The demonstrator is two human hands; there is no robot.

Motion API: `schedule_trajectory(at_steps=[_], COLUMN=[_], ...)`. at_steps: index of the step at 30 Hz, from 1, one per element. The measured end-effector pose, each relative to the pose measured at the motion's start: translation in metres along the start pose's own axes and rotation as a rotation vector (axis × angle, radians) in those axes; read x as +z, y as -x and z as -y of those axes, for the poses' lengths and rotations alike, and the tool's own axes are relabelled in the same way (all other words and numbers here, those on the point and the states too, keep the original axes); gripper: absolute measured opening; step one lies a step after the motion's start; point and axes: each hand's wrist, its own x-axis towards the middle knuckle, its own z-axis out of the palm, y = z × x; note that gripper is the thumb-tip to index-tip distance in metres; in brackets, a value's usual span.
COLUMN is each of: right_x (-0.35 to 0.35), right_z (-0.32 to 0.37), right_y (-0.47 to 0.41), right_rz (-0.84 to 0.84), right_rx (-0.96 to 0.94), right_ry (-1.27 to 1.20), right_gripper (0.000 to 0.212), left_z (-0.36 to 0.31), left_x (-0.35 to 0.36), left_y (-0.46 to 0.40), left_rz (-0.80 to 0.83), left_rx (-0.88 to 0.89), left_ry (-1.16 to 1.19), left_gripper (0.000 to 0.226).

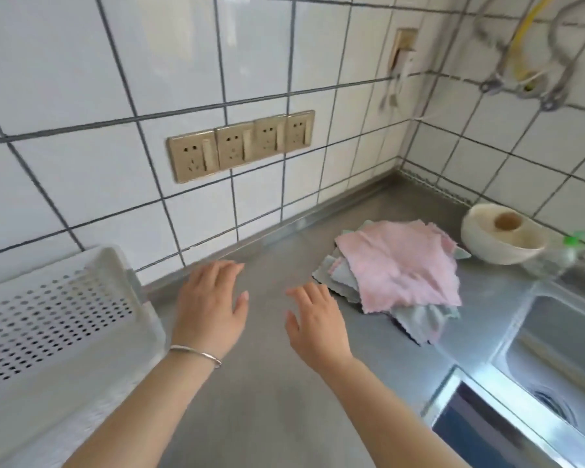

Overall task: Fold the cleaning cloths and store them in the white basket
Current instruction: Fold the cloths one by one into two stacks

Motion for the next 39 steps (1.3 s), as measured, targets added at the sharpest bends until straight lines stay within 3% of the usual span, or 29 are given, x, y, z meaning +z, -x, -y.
schedule_trajectory(at_steps=[8, 12, 16, 19, 24, 26, 29, 31, 33, 36, 39], right_x=[-0.017, -0.024, -0.017, 0.002, 0.011, 0.012, 0.006, -0.001, -0.011, -0.036, -0.071], right_z=[-0.191, -0.267, -0.33, -0.364, -0.371, -0.378, -0.389, -0.404, -0.418, -0.432, -0.427], right_y=[0.053, 0.038, 0.023, 0.017, 0.01, 0.002, -0.008, -0.013, -0.016, -0.025, -0.051], right_rz=[0.19, 0.204, 0.305, 0.338, 0.213, 0.173, 0.182, 0.22, 0.315, 0.364, 0.416], right_rx=[0.361, 0.333, 0.255, 0.184, 0.15, 0.164, 0.154, 0.082, 0.082, 0.188, 0.418], right_ry=[0.087, 0.1, 0.095, 0.148, 0.13, 0.063, 0.07, 0.139, 0.207, 0.161, -0.158], right_gripper=[0.034, 0.028, 0.044, 0.045, 0.026, 0.028, 0.022, 0.007, 0.018, 0.011, 0.015], left_z=[-0.137, -0.189, -0.232, -0.25, -0.253, -0.253, -0.251, -0.245, -0.237, -0.226, -0.209], left_x=[0.153, 0.219, 0.273, 0.309, 0.319, 0.322, 0.321, 0.317, 0.308, 0.289, 0.257], left_y=[-0.025, -0.043, -0.055, -0.06, -0.059, -0.059, -0.065, -0.073, -0.079, -0.091, -0.094], left_rz=[0.319, 0.419, 0.498, 0.537, 0.578, 0.56, 0.462, 0.425, 0.403, 0.366, 0.339], left_rx=[0.241, 0.242, 0.142, 0.064, -0.005, -0.026, -0.005, -0.035, -0.104, -0.279, -0.303], left_ry=[0.109, 0.087, 0.058, 0.083, -0.013, -0.041, -0.032, 0.004, 0.081, 0.207, 0.272], left_gripper=[0.017, 0.025, 0.025, 0.03, 0.041, 0.039, 0.023, 0.01, 0.018, 0.026, 0.043])
